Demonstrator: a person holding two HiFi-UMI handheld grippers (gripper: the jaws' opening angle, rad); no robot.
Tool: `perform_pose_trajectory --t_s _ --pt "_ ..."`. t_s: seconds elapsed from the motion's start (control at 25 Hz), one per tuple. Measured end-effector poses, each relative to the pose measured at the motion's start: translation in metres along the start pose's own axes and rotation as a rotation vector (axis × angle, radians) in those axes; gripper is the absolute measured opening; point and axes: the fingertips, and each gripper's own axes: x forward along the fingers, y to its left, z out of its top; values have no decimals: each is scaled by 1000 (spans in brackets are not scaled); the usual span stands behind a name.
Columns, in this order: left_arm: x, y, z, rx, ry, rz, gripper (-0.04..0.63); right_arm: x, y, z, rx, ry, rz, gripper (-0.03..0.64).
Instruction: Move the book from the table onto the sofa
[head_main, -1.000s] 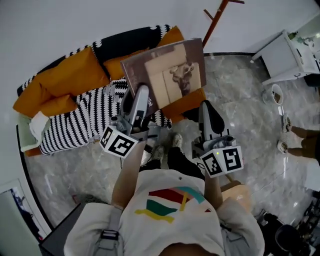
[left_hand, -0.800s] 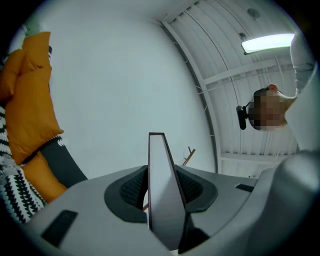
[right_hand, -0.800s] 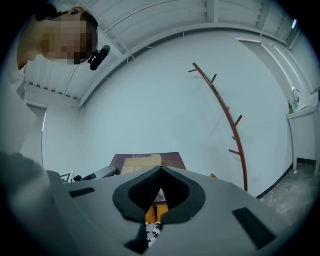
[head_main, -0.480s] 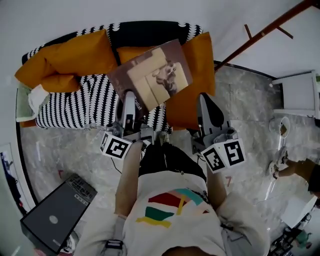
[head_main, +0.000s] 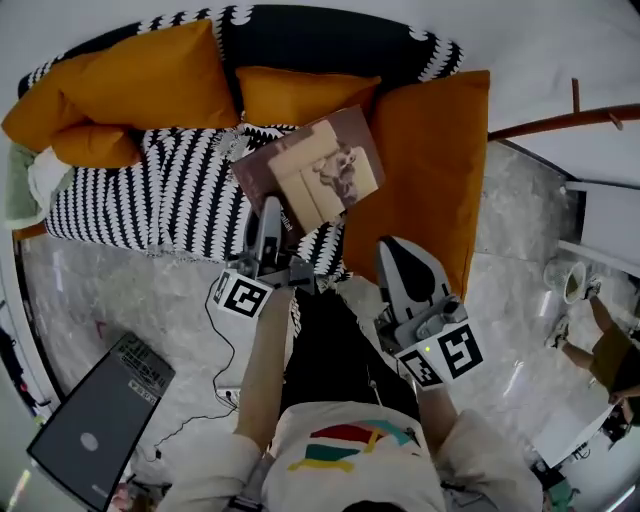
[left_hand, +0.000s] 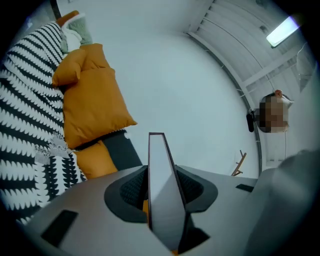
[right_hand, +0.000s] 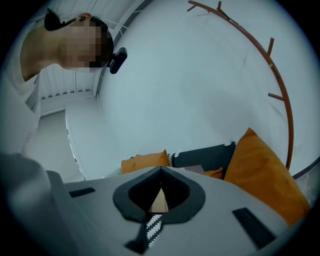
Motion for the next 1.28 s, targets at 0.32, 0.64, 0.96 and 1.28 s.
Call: perform_pose_trajectory --t_s 0.32,0.64,0.96,1.28 --pt "-6 130 -39 65 113 183 155 30 -26 -78 89 91 -15 11" --pt "-19 165 -49 -72 54 235 156 43 -37 -94 94 107 -24 11" --pt "-45 220 -75 90 263 431 158 59 -26 -94 59 133 -5 11" --pt "-47 211 -58 371 338 591 446 61 -11 -64 39 130 -5 11"
